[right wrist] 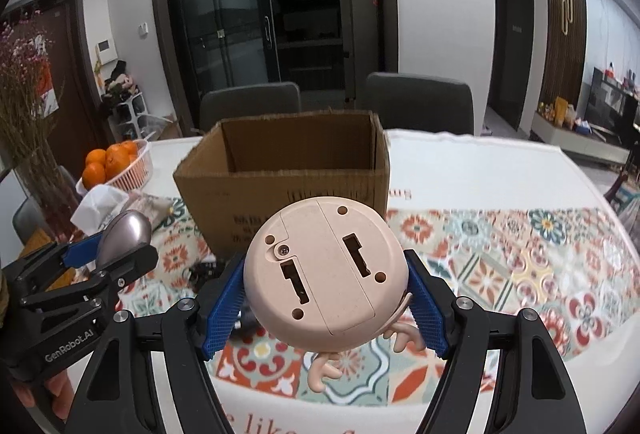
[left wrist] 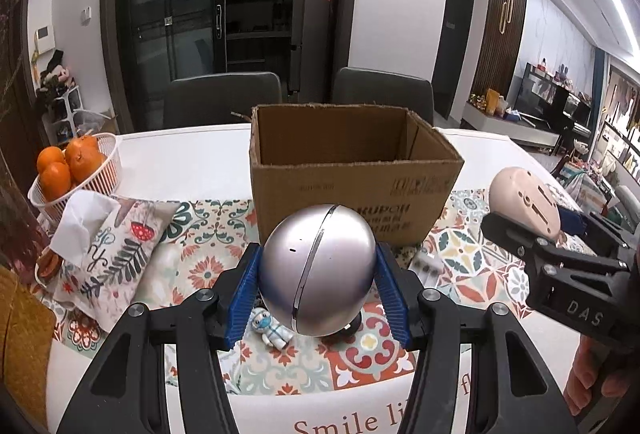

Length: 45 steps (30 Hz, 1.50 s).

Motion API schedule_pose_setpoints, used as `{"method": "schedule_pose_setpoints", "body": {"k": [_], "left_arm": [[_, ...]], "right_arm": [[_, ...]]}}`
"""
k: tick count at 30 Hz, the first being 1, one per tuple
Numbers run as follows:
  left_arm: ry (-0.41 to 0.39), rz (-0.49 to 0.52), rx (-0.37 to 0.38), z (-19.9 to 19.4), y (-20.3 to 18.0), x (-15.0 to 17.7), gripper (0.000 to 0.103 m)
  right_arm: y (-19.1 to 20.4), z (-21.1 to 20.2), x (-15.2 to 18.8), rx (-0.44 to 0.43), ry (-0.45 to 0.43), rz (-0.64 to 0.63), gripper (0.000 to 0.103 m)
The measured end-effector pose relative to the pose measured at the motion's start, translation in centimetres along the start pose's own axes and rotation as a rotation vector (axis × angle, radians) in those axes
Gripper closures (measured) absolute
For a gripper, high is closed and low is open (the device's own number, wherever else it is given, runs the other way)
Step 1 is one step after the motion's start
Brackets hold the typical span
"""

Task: Organize rigid objects
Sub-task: 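Lift and carry the silver egg and pink figure over the cardboard box with both grippers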

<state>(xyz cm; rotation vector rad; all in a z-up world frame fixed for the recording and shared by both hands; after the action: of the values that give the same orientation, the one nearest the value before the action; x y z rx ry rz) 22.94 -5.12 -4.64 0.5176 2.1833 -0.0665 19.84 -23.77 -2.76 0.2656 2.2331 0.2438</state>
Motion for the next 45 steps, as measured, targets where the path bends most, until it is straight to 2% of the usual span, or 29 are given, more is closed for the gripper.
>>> {"method": "schedule_pose_setpoints", "body": {"k": [9,25,37,45], "left_arm": [[-0.015,0.017,-0.003,0.4,1.2,-3.1,0.048],[-0.01,0.048,-0.013,2.6,2.5,-8.0,0.048],[0.033,0.079,-0.017,6.1,3.5,-10.2,0.048],[0.1,0.09,0.008,9.6,3.9,-10.4,0.048]], "right_arm": [[1.4,0.1,-3.2,-0.016,-0.044,-0.014,0.028],[2.0,2.9,-7.6,-0.046,-0.01,0.012,0.028],[2.2,6.5,-9.5,-0.033,0.038,-0.008,0.028],[1.6,9.0,-9.8,-0.012,0.088,-0.017,0.028]]}}
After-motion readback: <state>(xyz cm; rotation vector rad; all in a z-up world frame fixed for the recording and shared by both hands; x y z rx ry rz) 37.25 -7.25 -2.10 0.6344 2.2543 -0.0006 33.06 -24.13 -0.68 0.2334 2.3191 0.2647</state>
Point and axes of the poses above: each gripper's, at about its wrist camera, not at the fingertips, and z roughly the way its jaws point, y to its left, x to its underside, the point moved 3 cm from there along z, roughly the way its jaws point, and after that the axes turned 15 degrees about z, right-handed, at the moved point
